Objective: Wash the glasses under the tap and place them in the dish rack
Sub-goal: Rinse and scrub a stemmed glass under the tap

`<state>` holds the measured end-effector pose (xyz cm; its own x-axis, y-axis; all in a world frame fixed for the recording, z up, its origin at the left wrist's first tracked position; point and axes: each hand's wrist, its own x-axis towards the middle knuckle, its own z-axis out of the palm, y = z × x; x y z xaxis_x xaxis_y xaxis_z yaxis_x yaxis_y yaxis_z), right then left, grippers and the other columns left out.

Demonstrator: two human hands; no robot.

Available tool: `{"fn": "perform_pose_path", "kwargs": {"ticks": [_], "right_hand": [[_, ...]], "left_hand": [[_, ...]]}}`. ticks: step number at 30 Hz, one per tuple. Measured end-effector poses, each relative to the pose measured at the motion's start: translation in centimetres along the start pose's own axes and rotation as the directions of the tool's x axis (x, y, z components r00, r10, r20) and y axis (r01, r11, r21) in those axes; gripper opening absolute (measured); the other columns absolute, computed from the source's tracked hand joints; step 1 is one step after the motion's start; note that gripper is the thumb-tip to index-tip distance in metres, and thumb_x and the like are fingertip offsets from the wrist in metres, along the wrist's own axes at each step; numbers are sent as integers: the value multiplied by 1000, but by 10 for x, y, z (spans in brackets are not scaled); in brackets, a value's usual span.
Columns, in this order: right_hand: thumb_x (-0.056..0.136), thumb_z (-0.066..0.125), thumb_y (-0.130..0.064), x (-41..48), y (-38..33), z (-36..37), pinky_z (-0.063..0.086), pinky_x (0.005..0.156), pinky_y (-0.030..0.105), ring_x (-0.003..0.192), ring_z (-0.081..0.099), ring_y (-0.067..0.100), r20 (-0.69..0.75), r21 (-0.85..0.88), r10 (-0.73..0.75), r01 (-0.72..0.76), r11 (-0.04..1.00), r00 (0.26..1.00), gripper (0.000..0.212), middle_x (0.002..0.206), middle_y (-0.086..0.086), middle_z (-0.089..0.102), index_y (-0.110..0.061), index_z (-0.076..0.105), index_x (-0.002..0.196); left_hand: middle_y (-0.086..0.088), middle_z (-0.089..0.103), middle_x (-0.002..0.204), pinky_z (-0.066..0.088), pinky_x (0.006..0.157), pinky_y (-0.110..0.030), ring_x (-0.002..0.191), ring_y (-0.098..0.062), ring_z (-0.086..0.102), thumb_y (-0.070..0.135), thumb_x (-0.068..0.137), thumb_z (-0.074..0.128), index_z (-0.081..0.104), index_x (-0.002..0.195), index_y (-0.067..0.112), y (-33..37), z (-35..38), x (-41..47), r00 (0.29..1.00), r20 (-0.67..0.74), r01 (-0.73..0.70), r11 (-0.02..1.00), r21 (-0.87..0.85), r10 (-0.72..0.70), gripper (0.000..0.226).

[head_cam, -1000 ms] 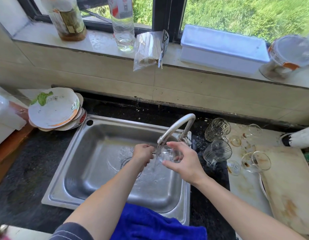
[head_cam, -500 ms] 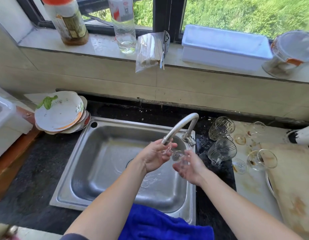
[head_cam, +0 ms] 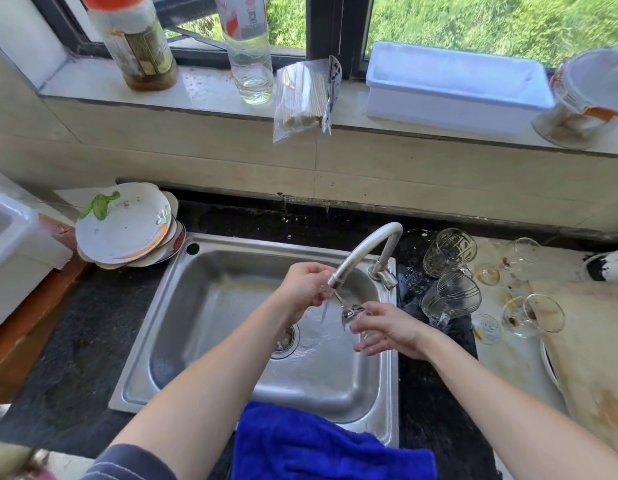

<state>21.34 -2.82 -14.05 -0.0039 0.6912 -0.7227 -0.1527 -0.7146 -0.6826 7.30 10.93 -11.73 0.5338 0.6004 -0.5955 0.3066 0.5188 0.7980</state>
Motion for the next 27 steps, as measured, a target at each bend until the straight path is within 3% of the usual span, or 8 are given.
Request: {"fn": "perform_pose_path", "kwargs": {"ticks": [3,6,11,14,19,21,23,27], "right_hand": [[73,79,-40,3,-1,4,53,61,33,70,68,23,-36,-259,-28,18,966,999,49,95,5,62,-17,53,107],[71,72,-58,8,-2,15,49,55,29,60,65,16,-143,-378,-120,58,924,982,57,86,-1,58,-18,56,110],[70,62,-32,33,-10,34,51,62,41,64,60,17,-229,-402,-235,128,907,945,19,66,3,66,-14,68,71],[86,61,-21,49,-23,52,46,54,27,55,57,14,-295,-229,-222,157,961,929,23,65,7,66,-8,66,67],[86,61,-30,76,-31,68,43,67,30,62,54,10,-353,-175,-276,226,958,894,29,64,-2,60,-6,64,70],[85,61,-28,76,-31,76,42,64,23,63,51,8,-354,-176,-288,239,955,890,32,68,5,55,4,59,79],[89,61,-22,72,-29,80,36,52,13,53,45,0,-358,-205,-318,258,944,878,35,68,7,50,12,57,82],[89,63,-23,58,-16,78,42,63,27,66,56,15,-388,-291,-381,281,914,839,29,67,6,61,4,69,78]], "left_hand": [[-1,57,56,26,40,-18,54,-16,44,-2,87,54,65,72,14,-1,10,0,999,10,-49,988,143,48,24],[-2,66,66,33,42,-14,57,-7,53,4,83,65,74,82,12,6,3,-2,995,-2,-94,972,215,96,11],[-3,70,86,39,56,-19,72,-10,56,7,86,63,71,98,10,-1,-44,1,953,-276,-53,965,256,125,15],[-7,68,82,39,54,-21,66,-15,54,5,90,53,67,95,9,-17,-73,-3,912,-403,17,970,241,83,15],[-9,62,69,39,43,-16,54,-16,49,1,91,49,62,91,4,-45,-86,-12,907,-418,75,963,260,42,13],[-9,62,67,49,57,-25,60,-21,55,1,90,50,63,82,9,-56,-84,-11,911,-410,90,947,309,47,17],[-13,67,73,53,74,-35,75,-29,64,6,88,52,62,73,18,-68,-82,-9,917,-395,119,906,405,56,21],[-14,71,87,51,73,-32,82,-31,66,12,87,54,67,84,12,-74,-65,-10,955,-292,145,771,620,55,14]]}}
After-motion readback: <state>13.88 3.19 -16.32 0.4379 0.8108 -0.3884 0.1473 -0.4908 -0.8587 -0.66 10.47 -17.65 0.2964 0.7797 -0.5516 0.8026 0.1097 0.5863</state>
